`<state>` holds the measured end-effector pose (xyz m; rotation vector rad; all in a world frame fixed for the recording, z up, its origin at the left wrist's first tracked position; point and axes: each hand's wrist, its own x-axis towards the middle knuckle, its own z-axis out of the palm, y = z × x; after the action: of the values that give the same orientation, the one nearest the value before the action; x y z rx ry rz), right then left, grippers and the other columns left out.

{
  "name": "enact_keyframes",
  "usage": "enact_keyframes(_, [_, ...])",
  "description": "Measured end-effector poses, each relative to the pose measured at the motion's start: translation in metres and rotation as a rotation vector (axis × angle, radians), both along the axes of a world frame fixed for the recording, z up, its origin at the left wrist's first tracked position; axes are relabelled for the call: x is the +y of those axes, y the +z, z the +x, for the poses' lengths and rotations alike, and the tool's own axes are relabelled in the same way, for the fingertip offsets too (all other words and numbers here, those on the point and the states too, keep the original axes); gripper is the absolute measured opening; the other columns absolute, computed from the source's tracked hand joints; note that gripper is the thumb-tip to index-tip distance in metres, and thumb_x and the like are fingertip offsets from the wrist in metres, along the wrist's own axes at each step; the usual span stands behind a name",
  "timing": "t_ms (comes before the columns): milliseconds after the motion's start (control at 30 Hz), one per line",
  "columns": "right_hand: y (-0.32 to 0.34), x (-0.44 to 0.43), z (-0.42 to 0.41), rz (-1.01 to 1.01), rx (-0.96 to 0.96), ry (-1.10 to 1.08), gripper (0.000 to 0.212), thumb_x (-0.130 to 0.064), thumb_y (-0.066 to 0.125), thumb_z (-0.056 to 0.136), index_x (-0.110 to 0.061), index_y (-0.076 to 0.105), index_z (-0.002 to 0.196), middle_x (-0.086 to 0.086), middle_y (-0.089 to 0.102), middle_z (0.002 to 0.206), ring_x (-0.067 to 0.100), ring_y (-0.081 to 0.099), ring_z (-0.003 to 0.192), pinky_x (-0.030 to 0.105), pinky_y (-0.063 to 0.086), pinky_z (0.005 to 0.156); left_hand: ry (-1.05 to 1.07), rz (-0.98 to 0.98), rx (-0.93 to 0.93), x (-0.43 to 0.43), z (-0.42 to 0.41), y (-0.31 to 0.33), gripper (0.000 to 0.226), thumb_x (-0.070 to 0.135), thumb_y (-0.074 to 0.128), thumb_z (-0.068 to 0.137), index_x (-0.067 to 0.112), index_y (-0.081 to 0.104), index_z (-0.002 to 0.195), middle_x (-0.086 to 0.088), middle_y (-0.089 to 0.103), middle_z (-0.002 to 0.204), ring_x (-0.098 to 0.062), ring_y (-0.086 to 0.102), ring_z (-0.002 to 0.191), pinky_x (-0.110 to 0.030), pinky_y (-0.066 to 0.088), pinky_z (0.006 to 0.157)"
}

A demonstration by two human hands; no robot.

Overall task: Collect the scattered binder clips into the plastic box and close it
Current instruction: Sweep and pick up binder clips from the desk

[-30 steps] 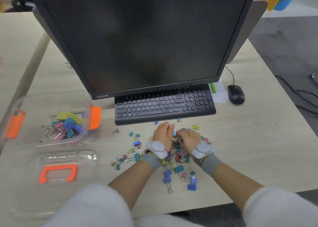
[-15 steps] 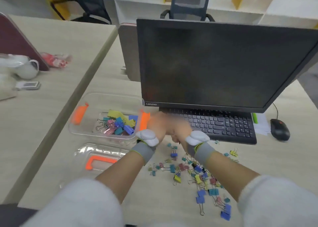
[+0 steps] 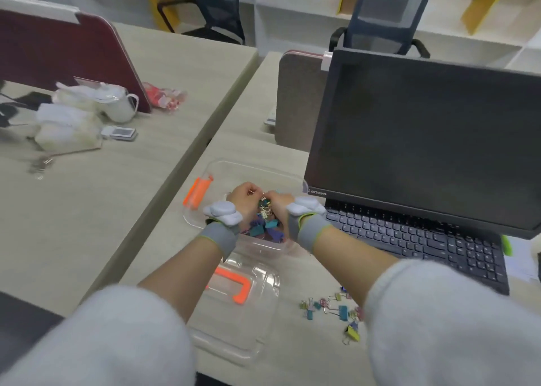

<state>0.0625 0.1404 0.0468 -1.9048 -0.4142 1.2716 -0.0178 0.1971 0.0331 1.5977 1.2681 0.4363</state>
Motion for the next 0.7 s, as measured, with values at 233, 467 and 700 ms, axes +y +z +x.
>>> enact_keyframes(233, [0.004,0.016,-0.034,0.029,0.298,-0.075,0.028,-0.02,0.042,0.096,-0.001,0.058,0.108,0.013,0.063,0.069,0.022,0.061,0.05,0.029,0.056,0.054,-0.05,0.029,0.197,0.025,-0.027,-0.014,0.02,0.021,0.049,0.09,0.011,0.066,0.088,-0.016,0.069,0.101,-0.032,0.062,0.092,-0.036,0.049,0.081])
enact_keyframes(467, [-0.004,0.02,-0.028,0.023,0.278,0.064,0.066,-0.057,0.029,0.094,-0.005,0.059,0.122,0.009,0.062,0.121,0.02,0.054,0.102,0.031,0.045,0.073,-0.095,0.081,0.318,0.038,-0.036,-0.011,0.047,0.039,0.028,0.098,0.01,0.065,0.092,-0.017,0.066,0.105,-0.034,0.059,0.095,-0.038,0.044,0.086])
enact_keyframes(700, [-0.002,0.007,-0.011,0.069,0.256,0.064,0.067,-0.058,0.032,0.093,-0.004,0.062,0.117,0.01,0.06,0.128,0.017,0.053,0.104,0.042,0.038,0.104,-0.106,0.121,0.374,0.026,-0.026,-0.001,0.051,0.038,0.025,0.099,0.004,0.062,0.106,-0.019,0.064,0.111,-0.035,0.057,0.102,-0.039,0.042,0.09])
